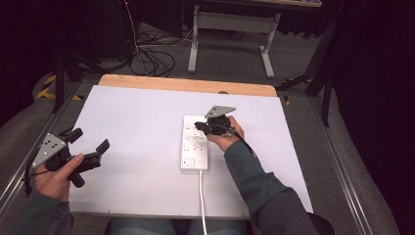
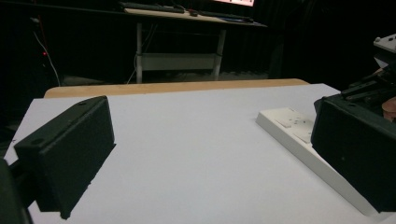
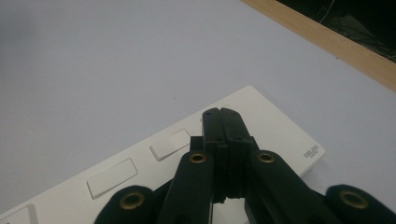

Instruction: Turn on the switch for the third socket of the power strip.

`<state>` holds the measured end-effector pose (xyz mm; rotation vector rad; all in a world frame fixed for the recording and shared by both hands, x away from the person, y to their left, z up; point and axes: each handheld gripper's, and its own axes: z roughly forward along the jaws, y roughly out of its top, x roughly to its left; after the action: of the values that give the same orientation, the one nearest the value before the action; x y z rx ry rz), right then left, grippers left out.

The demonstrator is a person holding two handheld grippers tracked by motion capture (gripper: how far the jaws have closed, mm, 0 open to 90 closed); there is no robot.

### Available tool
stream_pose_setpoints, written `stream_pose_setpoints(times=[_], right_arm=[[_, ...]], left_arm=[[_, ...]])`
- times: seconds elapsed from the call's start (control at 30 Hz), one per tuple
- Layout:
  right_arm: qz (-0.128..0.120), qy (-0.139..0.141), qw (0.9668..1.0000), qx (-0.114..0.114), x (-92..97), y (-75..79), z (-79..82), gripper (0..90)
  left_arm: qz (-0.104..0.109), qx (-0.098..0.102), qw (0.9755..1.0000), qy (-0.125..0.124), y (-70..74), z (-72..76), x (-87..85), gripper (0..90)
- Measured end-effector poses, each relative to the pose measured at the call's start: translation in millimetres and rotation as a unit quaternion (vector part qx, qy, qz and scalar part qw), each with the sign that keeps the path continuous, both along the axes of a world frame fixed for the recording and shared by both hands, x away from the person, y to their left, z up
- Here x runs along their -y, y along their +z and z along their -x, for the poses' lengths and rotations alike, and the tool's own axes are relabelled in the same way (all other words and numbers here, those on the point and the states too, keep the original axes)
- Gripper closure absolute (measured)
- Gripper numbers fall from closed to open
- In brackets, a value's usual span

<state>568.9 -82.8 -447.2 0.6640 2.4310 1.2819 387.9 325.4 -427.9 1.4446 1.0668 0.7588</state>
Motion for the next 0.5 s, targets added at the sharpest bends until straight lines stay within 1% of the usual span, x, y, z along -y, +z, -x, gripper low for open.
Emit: stream_pose_setpoints(times=[0.17, 0.5], right_arm=[[0.0, -0.004, 1.0, -0.005, -4.5, -1.0, -5.9, 90.0], [0.026, 0.0, 0.9996, -0.008, -26.0, 0.2, -17.9, 90.0]], left_arm=[[0.0, 0.001, 1.0, -0.002, -0.1, 1.3, 0.5, 0.1], [-0.002, 0.001, 1.0, -0.001, 0.1, 0.3, -0.1, 0.2]])
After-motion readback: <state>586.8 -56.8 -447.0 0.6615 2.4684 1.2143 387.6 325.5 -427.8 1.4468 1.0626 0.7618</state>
